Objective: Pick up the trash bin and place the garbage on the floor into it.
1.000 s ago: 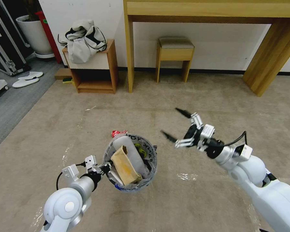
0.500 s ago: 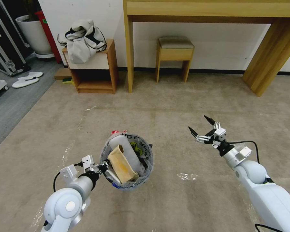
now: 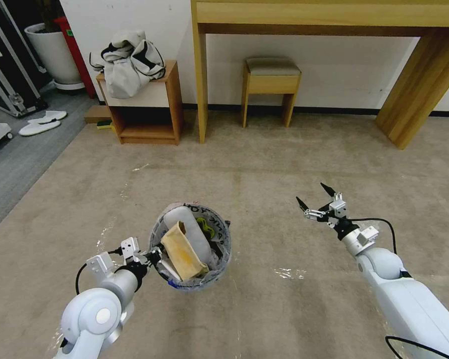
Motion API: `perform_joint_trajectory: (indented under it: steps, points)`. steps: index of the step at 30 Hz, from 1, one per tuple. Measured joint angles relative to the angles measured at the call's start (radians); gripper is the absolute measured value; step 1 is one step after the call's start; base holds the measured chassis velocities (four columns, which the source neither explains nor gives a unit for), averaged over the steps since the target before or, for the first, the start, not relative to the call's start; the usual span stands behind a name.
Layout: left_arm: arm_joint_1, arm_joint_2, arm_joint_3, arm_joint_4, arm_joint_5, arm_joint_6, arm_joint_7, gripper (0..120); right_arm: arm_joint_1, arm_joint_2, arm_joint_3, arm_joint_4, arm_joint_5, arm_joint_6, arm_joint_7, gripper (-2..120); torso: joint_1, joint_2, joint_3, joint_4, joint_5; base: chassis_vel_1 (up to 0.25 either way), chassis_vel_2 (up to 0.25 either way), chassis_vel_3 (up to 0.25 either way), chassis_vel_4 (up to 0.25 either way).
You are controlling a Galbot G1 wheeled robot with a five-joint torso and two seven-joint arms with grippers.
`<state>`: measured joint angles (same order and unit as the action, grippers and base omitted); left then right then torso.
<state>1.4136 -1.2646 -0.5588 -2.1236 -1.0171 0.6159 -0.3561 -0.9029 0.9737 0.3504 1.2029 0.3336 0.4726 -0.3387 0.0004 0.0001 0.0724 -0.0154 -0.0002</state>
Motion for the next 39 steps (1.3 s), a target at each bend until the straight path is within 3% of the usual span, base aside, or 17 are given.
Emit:
perform_joint_trajectory:
  steps: [10, 21, 25, 28, 33, 39]
  points:
    - [-0.003, -0.006, 0.003, 0.016, 0.009, -0.001, 0.012, 0, 0.076, -0.015, 0.039, -0.15, -0.111, 0.02, 0.039, 100, 0.0, 0.0, 0.0, 0.0001, 0.0003, 0.0, 0.0, 0.0, 0.0]
    - [-0.007, -0.022, 0.009, 0.021, 0.024, -0.005, 0.032, 0, 0.165, -0.084, 0.045, -0.245, -0.197, -0.109, 0.102, 100, 0.0, 0.0, 0.0, -0.0001, 0.0002, 0.0, 0.0, 0.0, 0.0]
    - [-0.011, -0.023, 0.012, 0.024, 0.026, -0.007, 0.034, 0, 0.185, -0.088, 0.036, -0.278, -0.202, -0.115, 0.103, 100, 0.0, 0.0, 0.0, -0.0002, 0.0002, 0.0, 0.0, 0.0, 0.0]
    - [-0.01, -0.016, 0.012, 0.025, 0.026, -0.008, 0.038, 0, 0.26, -0.079, 0.001, -0.405, -0.194, -0.121, 0.104, 100, 0.0, 0.0, 0.0, 0.0002, 0.0003, 0.0, 0.0, 0.0, 0.0]
    - [-0.003, -0.01, 0.008, 0.025, 0.026, -0.009, 0.042, 0, 0.3, -0.069, -0.021, -0.479, -0.192, -0.142, 0.092, 100, 0.0, 0.0, 0.0, 0.0004, 0.0003, 0.0, 0.0, 0.0, 0.0]
    - [-0.012, -0.005, 0.019, 0.043, 0.027, -0.011, 0.051, 0, 0.301, -0.083, -0.025, -0.508, -0.206, -0.191, 0.057, 100, 0.0, 0.0, 0.0, -0.0001, 0.0002, 0.0, 0.0, 0.0, 0.0]
